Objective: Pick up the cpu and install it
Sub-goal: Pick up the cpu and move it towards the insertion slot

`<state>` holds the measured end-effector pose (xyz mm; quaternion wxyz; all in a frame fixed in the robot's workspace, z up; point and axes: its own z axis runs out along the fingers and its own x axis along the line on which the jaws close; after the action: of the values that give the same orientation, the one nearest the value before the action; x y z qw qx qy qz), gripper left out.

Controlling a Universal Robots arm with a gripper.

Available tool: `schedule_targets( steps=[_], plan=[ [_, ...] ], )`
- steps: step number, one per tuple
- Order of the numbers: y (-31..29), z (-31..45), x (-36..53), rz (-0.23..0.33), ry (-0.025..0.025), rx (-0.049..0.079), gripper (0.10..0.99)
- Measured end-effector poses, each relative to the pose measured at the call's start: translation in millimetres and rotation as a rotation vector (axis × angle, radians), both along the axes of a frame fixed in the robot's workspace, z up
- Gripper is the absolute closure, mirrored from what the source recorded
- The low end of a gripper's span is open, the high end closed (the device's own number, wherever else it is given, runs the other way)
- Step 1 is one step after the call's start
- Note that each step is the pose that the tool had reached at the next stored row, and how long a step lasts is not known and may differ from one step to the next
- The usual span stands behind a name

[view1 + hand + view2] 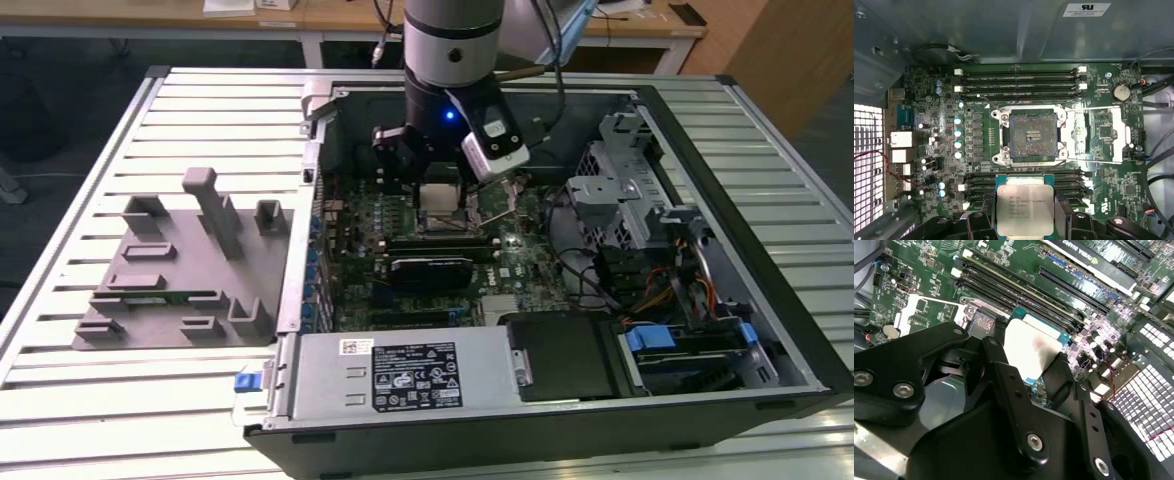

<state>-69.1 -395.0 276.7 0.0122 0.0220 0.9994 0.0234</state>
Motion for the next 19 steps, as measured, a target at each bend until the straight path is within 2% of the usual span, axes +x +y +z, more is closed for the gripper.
schedule_targets(
  steps=[12,19],
  plan=[
    [14.6,-16.2,0.9,0.000,0.0000,0.000,0.545],
    [22.8,-21.1,3.7,0.000,0.0000,0.000,0.545]
  ],
)
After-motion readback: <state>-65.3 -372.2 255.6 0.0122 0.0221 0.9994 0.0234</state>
